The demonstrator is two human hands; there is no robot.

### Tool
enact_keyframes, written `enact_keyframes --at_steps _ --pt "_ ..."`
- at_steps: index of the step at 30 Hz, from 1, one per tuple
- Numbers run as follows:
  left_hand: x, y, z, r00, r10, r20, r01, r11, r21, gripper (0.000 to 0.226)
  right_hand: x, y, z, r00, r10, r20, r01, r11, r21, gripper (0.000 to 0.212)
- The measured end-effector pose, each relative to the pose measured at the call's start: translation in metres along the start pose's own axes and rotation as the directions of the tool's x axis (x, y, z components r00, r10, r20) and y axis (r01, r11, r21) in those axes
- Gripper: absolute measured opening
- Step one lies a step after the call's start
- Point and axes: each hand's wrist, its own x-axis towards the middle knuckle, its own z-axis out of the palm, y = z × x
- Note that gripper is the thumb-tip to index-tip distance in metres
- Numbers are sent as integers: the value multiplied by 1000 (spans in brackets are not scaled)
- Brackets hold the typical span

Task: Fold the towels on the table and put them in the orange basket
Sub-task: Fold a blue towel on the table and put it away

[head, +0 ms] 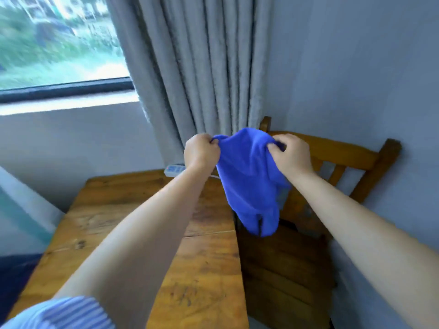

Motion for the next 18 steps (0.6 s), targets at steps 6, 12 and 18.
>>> enact_keyframes --at_steps 6,12,18 --pt "14 -26 -137 965 31 -262 -36 999 -16 24 17 -133 15 977 -210 -35 213 954 210 18" --pt "16 -101 -220 957 7 -290 13 998 65 19 2 -219 68 969 -245 -2 236 931 279 21" --pt "24 -208 -241 983 -59 -176 78 991 107 25 -41 -245 149 964 -256 73 235 948 214 22"
